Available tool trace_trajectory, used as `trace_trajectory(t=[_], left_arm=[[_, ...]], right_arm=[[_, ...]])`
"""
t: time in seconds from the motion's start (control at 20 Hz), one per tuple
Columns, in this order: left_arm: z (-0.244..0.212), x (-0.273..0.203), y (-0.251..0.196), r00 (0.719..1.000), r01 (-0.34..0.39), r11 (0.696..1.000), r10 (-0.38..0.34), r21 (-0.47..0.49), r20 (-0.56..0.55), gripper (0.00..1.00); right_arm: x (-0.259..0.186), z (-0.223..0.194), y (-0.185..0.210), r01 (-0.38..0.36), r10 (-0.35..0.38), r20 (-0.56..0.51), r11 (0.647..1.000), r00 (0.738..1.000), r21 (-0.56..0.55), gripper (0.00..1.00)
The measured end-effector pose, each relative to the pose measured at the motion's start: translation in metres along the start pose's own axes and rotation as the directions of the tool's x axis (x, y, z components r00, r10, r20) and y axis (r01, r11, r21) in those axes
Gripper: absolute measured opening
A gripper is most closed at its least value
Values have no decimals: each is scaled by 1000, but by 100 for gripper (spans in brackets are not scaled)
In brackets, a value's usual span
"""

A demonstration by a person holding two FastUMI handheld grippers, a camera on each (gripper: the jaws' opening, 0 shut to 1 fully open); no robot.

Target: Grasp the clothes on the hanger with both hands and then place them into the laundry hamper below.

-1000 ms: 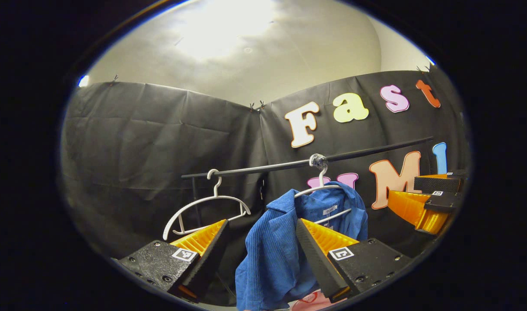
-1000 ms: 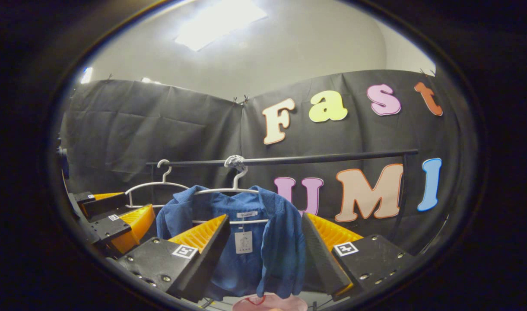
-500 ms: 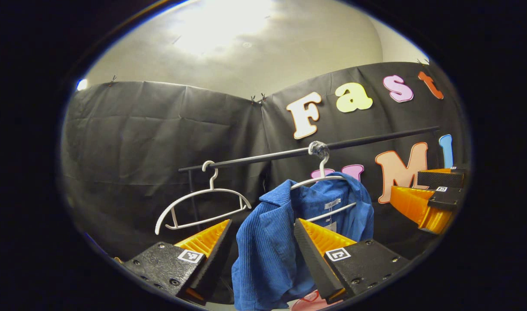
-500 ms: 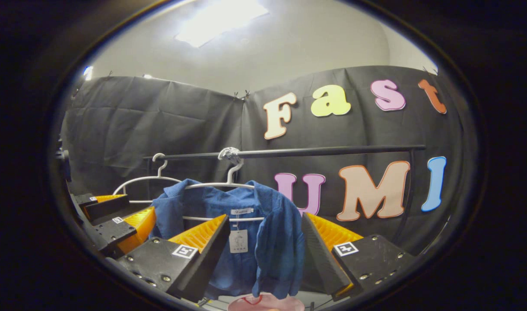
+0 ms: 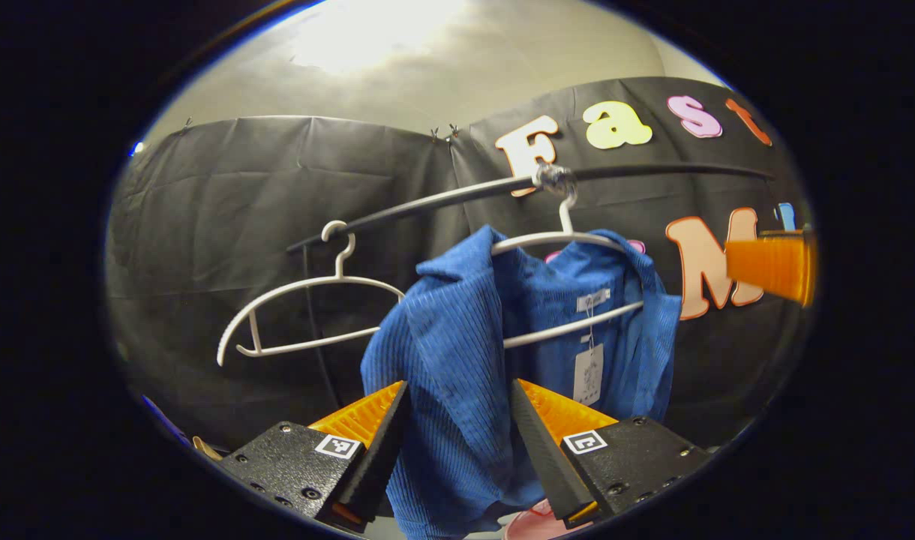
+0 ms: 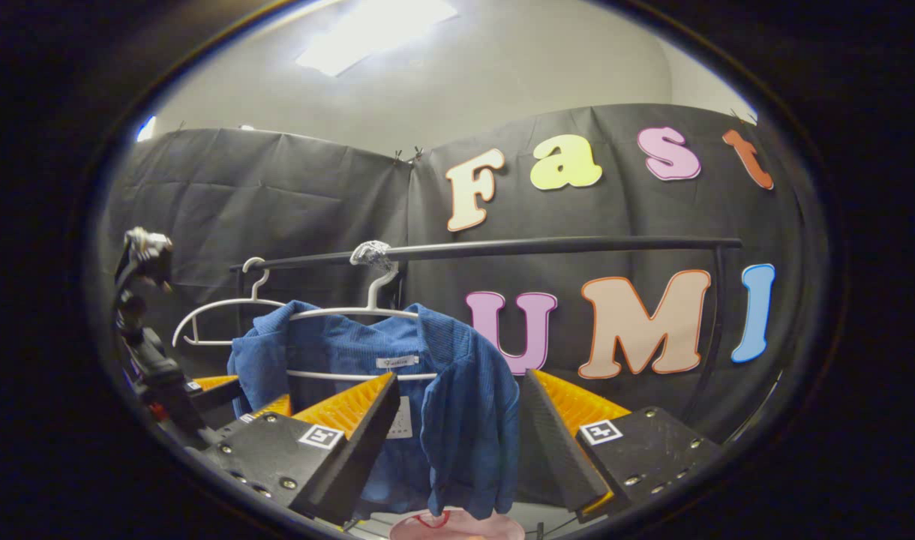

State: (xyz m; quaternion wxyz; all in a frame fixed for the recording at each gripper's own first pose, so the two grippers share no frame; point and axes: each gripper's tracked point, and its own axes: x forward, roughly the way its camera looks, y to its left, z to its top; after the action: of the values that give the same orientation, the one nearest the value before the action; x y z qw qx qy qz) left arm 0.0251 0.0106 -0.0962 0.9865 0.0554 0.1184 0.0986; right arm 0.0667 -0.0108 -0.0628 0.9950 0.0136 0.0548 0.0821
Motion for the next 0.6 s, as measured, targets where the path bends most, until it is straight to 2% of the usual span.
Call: trace_trajectory(t=[0.05,0.1,0.15,0.4,0.5,0.6], left_arm=[[-4,3,1,1000,-2,1000,2,-1,-5,83],[-5,5,1,1000,-2,1000,2,-4,-6,87],[-6,5,4,1000,-1,1000,1,-7,-7,83],[-4,8,22,1000,-14,999,13,-45,-13,27],[-1,7,23,1000,11,999,-12,-47,-12,4],[4,3,24,999,45,998,-45,-49,2,2]], right_arm=[[0,0,-1,3,-3,0,1000,1000,-4,98],[1,-2,-1,3,-3,-4,1000,1000,-11,98],[2,-3,0,3,-3,-8,1000,1000,-17,98],[7,-10,8,-4,4,-20,1000,1000,-24,100],[11,-16,14,-11,11,-27,1000,1000,-18,98],[14,-22,21,-19,19,-36,1000,999,-12,98]])
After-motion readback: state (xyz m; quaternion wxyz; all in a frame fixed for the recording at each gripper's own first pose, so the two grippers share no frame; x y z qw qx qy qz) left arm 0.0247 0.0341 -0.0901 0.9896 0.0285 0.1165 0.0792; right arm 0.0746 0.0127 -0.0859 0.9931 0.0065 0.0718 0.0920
